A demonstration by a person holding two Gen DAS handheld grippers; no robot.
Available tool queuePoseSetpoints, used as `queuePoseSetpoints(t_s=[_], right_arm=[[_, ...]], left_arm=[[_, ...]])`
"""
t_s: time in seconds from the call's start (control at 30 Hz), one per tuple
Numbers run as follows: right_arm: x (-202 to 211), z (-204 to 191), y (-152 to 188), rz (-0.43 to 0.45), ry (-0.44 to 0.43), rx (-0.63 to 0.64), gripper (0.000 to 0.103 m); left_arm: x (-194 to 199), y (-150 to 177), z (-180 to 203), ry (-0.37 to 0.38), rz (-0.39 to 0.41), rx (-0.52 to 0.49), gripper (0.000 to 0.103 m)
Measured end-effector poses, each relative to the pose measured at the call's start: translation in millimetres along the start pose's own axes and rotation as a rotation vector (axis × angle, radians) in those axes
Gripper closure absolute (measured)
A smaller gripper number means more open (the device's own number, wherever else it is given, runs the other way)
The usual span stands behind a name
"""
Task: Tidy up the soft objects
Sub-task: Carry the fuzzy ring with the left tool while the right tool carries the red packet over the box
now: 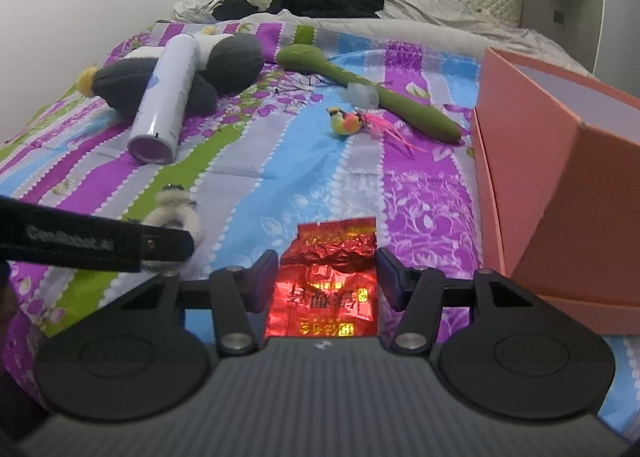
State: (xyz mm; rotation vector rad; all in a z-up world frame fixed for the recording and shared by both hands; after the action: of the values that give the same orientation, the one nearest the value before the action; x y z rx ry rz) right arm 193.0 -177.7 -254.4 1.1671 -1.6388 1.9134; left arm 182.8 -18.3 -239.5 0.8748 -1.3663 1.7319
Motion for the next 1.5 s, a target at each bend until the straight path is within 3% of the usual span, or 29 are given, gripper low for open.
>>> queuePoseSetpoints(t_s=[0.13,0.23,0.3,0.4,0.67,0.93,1.5], right_arm=[[-5.4,0.3,2.4,-0.023,0.012,0.005,0.046],[-7.8,1.0,2.0,-0.023,0.024,0.002,0.046],[-9.4,0.7,1.6,-0.02,0.024,0.005,0.045],[-11.6,0.1,-0.6,-0.009,0.013,0.002,0.046],[-14.1,-2.3,-2.6,-0.033,0.025,0.02,0.047],[0.5,12.2,-7.2,-0.039,-0.001,-0.06,0.047],[99.4,26.2,-62.3,0.051,-0.032,-0.085,0.047]], left_arm=[[-7.5,2.3,10.6,-0.082,0.008,-0.089,0.05],[-12.3,4.4,17.0,-0.143,0.017,-0.15,0.066],[-14.2,4.7,17.7,-0.17,0.023,-0.158,0.079],[-15.0,2.1,13.3,-0.168,0.024,-0.133,0.086],[-8.7,-1.5,5.8,-0.134,0.007,-0.069,0.089],[8.6,-11.2,4.1,-0.079,-0.019,-0.009,0.089],[97.3,-61.2,52.8,0.042,0.045,-0.052,0.089]])
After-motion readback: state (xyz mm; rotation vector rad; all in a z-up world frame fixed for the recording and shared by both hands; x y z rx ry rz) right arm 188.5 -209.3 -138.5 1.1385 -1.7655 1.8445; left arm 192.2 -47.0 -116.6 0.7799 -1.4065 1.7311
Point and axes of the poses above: each gripper's, at about its wrist camera, not at the fingertips, and x roughly against the way its jaws point, z to its right, y to its underside, the point moved 5 cm from there along -x, roughly the way its jaws point, and after that the axes turned 14 degrees about -z, right-handed, at the moved point
